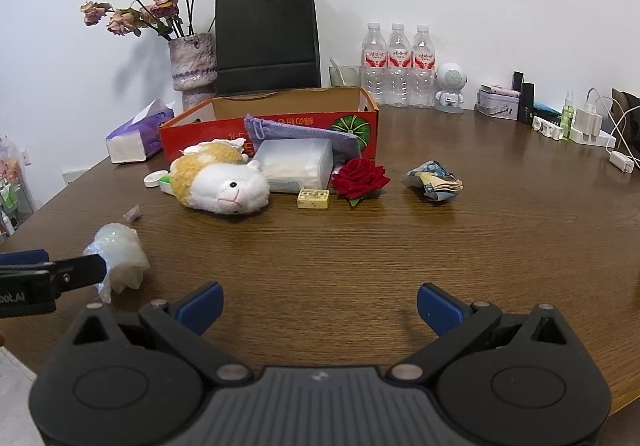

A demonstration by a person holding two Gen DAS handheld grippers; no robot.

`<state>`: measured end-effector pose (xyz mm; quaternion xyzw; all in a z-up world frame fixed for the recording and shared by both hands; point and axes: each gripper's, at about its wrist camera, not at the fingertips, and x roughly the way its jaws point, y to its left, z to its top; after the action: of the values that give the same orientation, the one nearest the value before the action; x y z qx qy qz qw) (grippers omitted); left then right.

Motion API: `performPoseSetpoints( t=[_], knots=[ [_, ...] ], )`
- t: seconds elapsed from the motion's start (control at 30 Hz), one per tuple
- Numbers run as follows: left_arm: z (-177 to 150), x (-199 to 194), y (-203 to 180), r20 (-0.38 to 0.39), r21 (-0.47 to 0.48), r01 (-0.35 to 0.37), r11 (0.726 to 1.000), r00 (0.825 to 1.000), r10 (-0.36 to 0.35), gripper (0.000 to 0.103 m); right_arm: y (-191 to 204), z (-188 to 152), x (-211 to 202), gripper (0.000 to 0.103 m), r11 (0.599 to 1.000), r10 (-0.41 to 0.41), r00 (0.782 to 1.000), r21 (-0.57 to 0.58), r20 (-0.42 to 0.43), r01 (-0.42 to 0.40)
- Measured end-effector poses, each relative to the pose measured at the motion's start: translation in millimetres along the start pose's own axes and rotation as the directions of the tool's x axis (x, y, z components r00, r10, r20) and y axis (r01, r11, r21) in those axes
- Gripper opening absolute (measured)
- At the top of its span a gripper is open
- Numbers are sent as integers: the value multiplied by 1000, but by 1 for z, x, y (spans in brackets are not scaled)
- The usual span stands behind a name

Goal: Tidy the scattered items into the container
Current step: 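Move left tool to glittery plastic bag while right tool reaches blue snack packet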

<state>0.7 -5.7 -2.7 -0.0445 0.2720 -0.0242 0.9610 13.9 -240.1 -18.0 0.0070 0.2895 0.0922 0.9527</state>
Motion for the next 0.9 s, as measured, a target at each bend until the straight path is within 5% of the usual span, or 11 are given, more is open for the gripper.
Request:
performPoseSetpoints(
  t=[0.9],
  knots=[
    [1,36,-5,-80,-2,32,1000,996,-32,103,-16,1,24,103,999,-21,998,34,-53,23]
  ],
)
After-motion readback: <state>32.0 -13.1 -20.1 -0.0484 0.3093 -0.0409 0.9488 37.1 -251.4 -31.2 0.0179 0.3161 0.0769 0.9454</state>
